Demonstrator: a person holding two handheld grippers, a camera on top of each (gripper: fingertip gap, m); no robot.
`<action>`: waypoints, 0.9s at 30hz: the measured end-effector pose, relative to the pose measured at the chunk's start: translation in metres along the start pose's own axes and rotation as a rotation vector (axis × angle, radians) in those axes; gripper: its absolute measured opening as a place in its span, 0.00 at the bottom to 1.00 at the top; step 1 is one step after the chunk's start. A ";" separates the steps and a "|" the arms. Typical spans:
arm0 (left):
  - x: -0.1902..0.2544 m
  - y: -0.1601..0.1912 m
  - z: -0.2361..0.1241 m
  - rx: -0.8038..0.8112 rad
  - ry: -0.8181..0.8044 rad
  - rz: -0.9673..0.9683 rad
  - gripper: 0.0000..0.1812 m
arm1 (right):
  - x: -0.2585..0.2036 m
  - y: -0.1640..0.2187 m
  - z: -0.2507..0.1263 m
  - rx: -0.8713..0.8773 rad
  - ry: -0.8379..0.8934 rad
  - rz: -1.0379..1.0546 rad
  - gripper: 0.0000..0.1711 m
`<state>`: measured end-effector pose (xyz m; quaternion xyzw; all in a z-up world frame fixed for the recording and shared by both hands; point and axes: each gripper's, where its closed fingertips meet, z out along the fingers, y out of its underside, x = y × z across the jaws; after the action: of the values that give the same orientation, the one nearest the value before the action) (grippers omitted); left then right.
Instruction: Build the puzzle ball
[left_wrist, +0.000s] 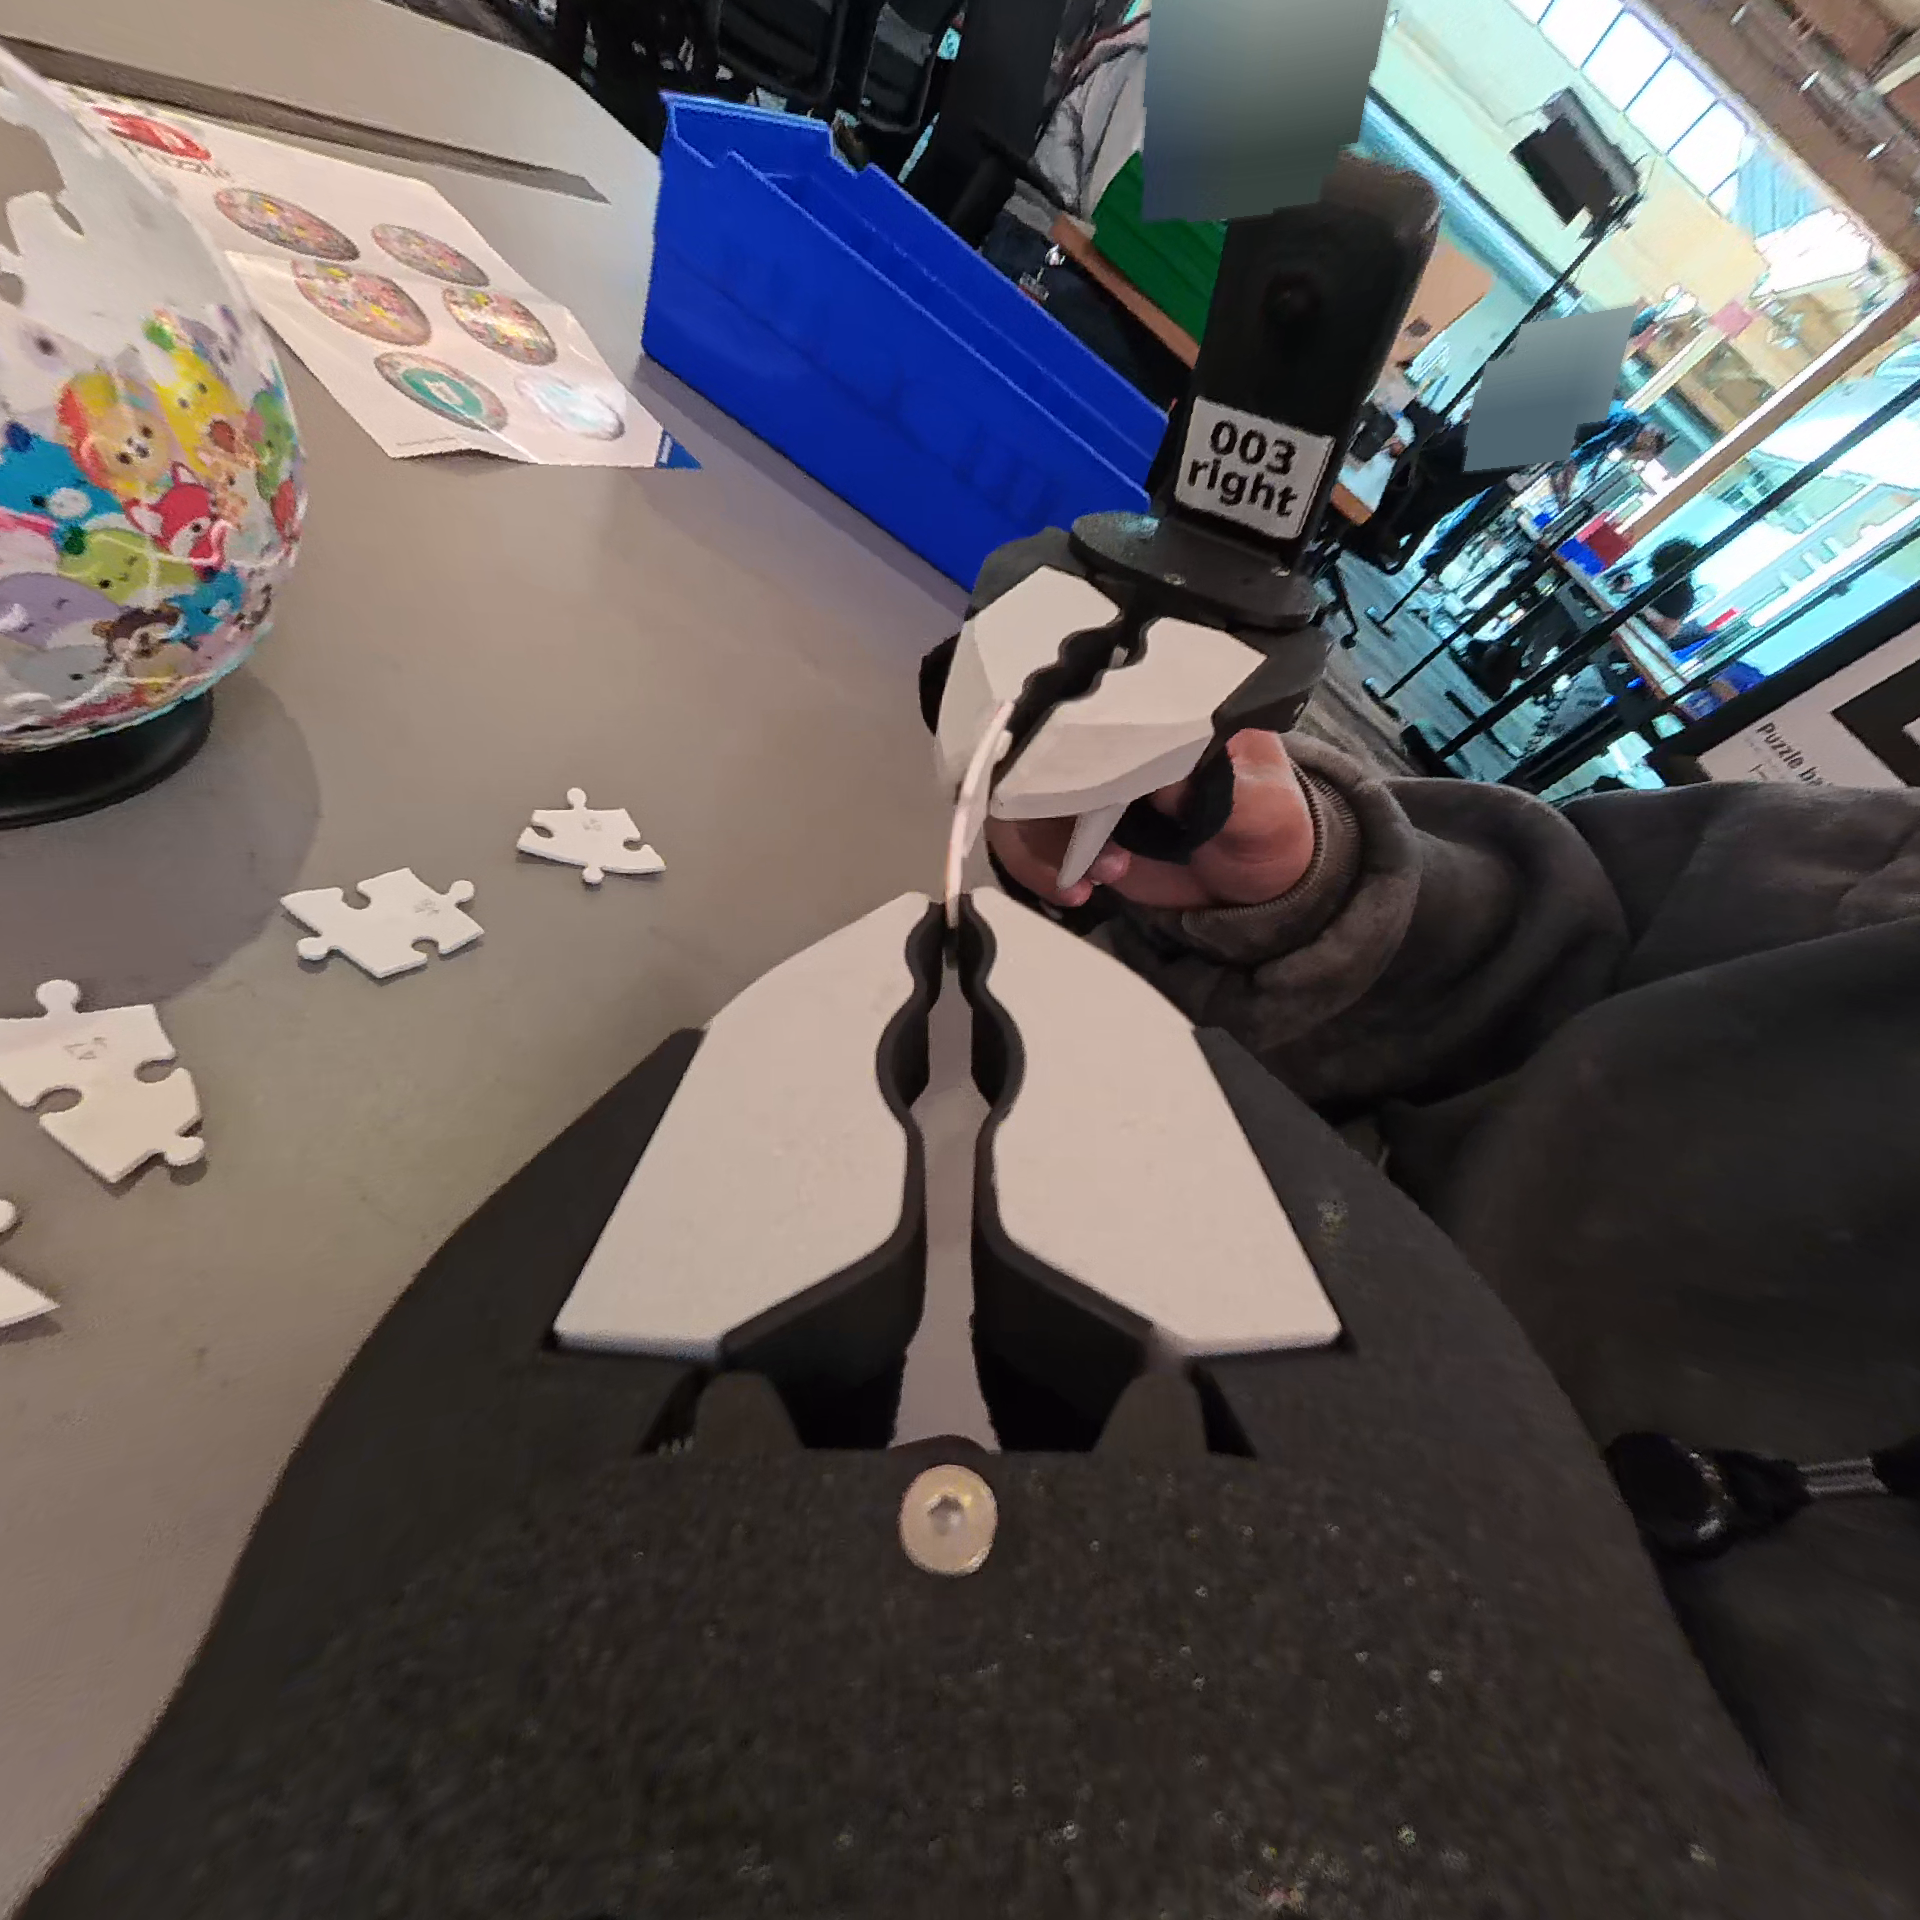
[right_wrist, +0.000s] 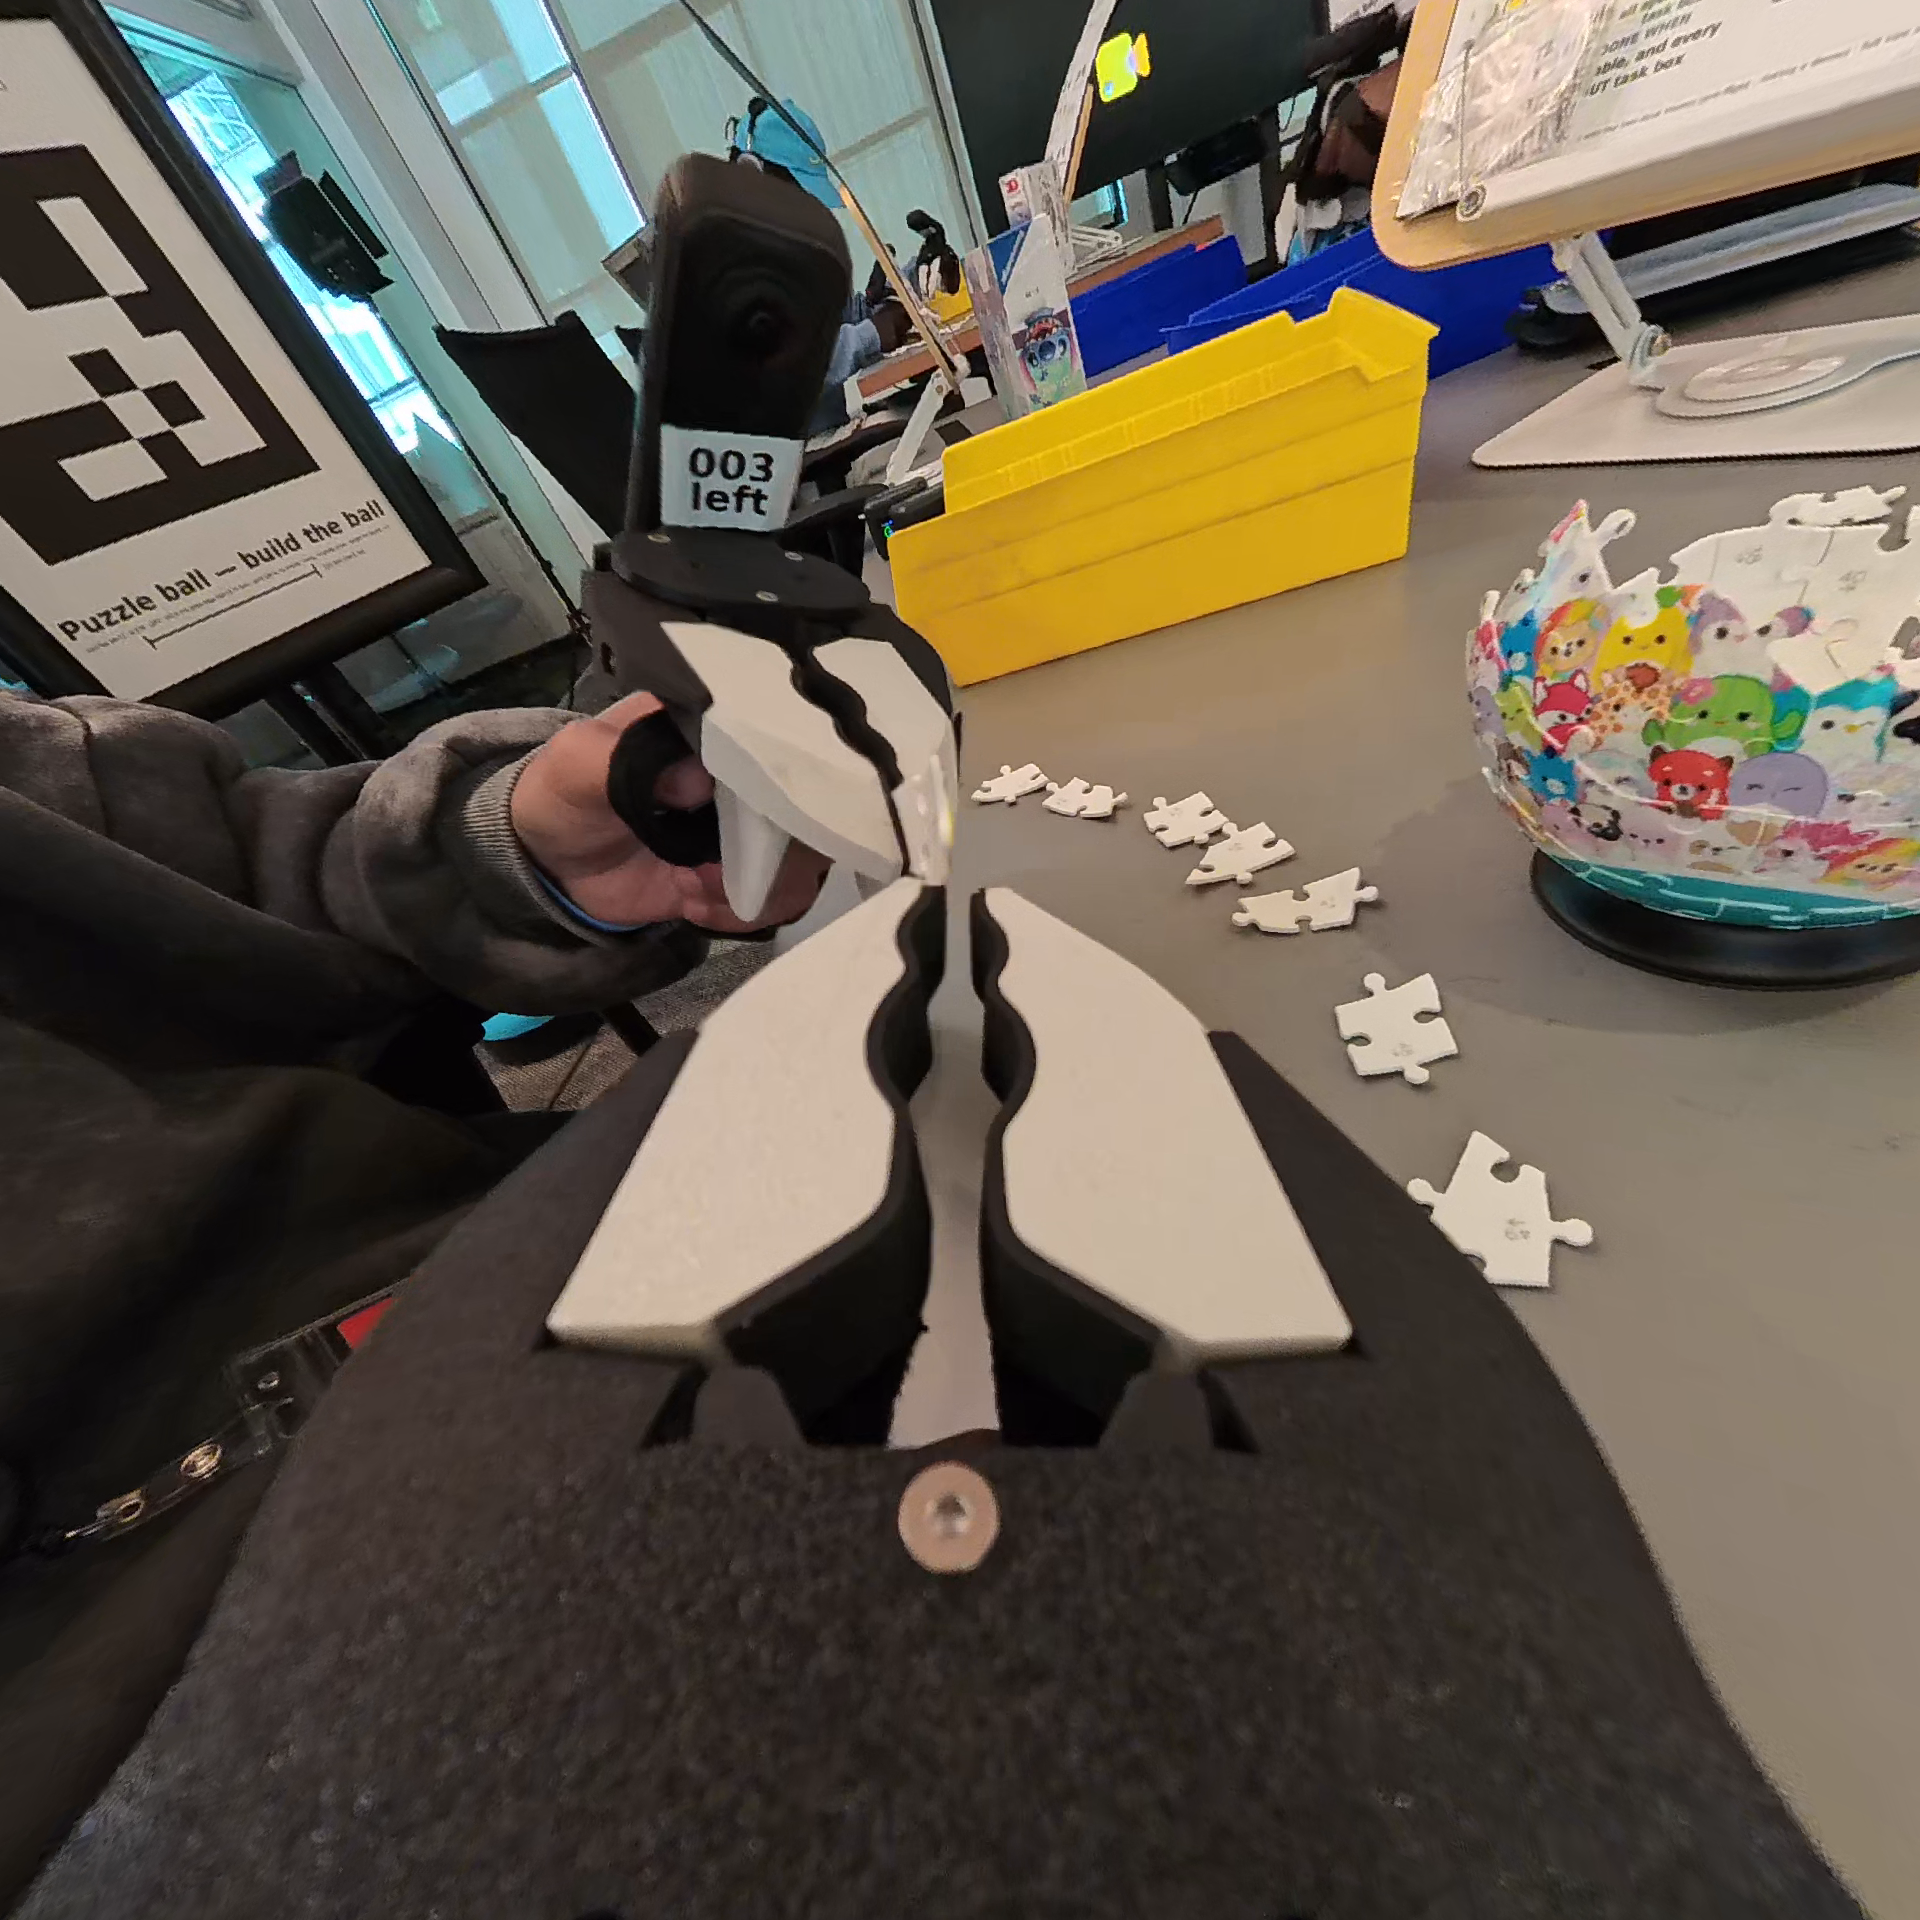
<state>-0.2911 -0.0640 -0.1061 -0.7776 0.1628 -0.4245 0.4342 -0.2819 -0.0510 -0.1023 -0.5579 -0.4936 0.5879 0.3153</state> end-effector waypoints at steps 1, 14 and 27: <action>-0.001 0.000 0.000 0.005 0.005 -0.013 0.01 | -0.001 -0.001 0.000 0.005 -0.008 0.008 0.03; 0.005 0.016 0.009 -0.084 0.064 -0.003 0.02 | -0.006 0.000 0.002 -0.018 -0.020 0.014 0.01; -0.004 0.023 0.011 -0.134 -0.031 0.098 0.02 | -0.003 0.007 0.002 -0.067 0.006 -0.007 0.01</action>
<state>-0.2819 -0.0691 -0.1295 -0.8024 0.2219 -0.3791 0.4039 -0.2825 -0.0562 -0.1084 -0.5681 -0.5142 0.5682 0.3001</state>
